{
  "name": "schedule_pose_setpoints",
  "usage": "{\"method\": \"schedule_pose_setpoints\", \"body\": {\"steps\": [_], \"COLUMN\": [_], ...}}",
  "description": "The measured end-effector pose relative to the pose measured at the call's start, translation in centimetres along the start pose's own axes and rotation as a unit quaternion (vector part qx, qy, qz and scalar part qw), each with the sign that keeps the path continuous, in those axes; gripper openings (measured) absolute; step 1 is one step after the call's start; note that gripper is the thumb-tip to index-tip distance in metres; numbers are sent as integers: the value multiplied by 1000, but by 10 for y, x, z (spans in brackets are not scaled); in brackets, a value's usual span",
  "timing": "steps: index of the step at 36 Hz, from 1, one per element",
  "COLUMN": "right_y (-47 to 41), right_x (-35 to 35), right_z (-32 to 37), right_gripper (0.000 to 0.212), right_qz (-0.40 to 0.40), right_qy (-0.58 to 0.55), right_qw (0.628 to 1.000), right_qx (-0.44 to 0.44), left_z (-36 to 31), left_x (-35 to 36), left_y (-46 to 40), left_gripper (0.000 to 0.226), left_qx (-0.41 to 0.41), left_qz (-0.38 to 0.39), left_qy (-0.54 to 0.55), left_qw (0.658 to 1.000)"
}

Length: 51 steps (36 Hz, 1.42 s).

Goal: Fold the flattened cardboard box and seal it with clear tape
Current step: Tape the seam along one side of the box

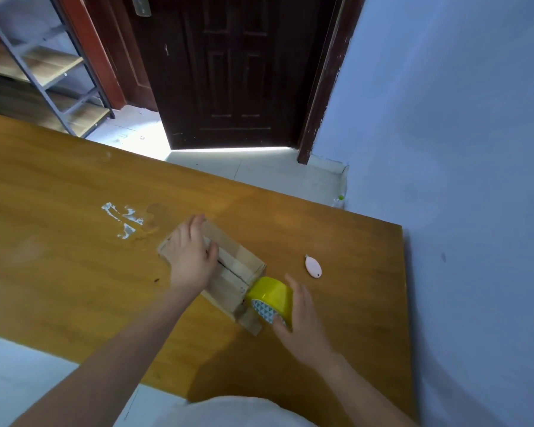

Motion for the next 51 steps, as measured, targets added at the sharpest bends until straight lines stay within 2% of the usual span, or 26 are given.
{"method": "schedule_pose_setpoints", "body": {"steps": [4,6,15,18,22,26,30,38,45,48,51], "right_y": [-10,-15,-18,-18,-18,-20,-18,-18,-20,-18,-16], "right_x": [-1,-1,16,18,20,20,20,18,30,33,33], "right_z": [3,4,1,2,1,0,2,5,-8,-10,-10], "right_gripper": [70,69,62,56,54,52,51,54,58,61,75], "right_qz": [11,13,47,36,62,56,43,64,124,120,90], "right_qy": [-33,-47,18,58,75,105,116,142,202,178,122], "right_qw": [999,998,997,994,991,989,988,983,970,975,987], "right_qx": [-16,-30,-64,-82,-92,-92,-97,-100,-61,-57,-52], "left_z": [-14,-15,-9,-9,-10,-10,-10,-9,-11,-11,-11], "left_x": [42,52,56,56,57,59,58,57,55,54,55], "left_y": [24,26,26,25,24,23,23,24,23,23,22], "left_gripper": [61,64,80,79,78,70,70,71,61,61,61], "left_qx": [7,1,-2,-4,-4,-3,-3,-3,-2,0,-4], "left_qz": [114,133,144,150,152,155,152,144,140,139,146], "left_qy": [-78,-114,-174,-190,-196,-198,-199,-183,-182,-185,-191], "left_qw": [990,985,974,970,969,968,968,972,973,973,971]}}
Point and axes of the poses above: each hand's wrist, its own y-axis away from the middle knuckle, its own x-axis out of the palm, z = x × y, the point moved 6 cm from there along -y, towards the middle knuckle, and after that the axes turned 2 degrees about y, right-handed, at the moved point
